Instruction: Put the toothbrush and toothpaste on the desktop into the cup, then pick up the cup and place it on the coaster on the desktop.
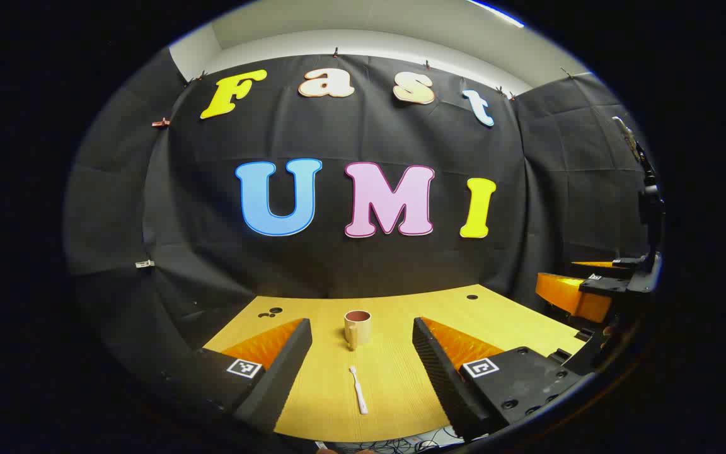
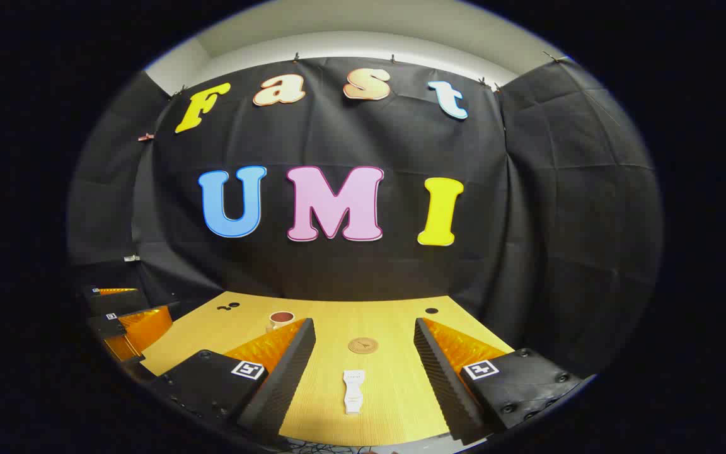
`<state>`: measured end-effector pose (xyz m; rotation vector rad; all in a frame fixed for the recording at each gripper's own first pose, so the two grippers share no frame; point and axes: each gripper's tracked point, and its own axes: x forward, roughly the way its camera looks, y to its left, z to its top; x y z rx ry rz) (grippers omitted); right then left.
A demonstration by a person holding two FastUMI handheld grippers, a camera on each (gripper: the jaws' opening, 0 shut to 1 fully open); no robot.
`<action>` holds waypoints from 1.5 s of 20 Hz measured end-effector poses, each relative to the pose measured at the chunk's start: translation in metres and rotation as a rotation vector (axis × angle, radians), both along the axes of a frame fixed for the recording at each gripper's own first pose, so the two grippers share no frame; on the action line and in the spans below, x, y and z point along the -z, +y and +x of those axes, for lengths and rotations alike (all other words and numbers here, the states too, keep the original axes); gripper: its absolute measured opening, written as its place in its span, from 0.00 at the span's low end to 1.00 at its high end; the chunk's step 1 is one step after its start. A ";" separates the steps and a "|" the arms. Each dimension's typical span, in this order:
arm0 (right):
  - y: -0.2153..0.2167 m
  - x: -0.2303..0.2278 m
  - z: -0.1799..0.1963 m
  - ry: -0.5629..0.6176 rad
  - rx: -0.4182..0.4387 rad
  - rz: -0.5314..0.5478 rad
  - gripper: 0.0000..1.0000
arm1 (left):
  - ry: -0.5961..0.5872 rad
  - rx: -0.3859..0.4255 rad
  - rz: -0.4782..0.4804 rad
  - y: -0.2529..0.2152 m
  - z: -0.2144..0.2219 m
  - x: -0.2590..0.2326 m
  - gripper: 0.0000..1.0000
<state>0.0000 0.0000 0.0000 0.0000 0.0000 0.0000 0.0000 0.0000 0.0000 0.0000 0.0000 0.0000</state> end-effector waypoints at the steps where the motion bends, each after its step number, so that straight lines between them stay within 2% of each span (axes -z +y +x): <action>1: 0.003 -0.001 0.000 -0.007 -0.009 -0.009 0.97 | 0.002 -0.004 -0.001 0.002 0.000 0.002 1.00; 18: 0.006 0.015 0.020 0.033 -0.024 -0.045 0.98 | 0.025 -0.044 -0.023 0.010 0.009 0.010 1.00; 25: 0.015 0.043 0.045 0.125 -0.079 -0.049 0.97 | 0.066 -0.084 -0.042 0.013 0.021 0.027 1.00; 30: 0.020 0.084 0.076 0.265 -0.132 -0.045 0.98 | 0.118 -0.122 -0.062 0.013 0.034 0.039 0.99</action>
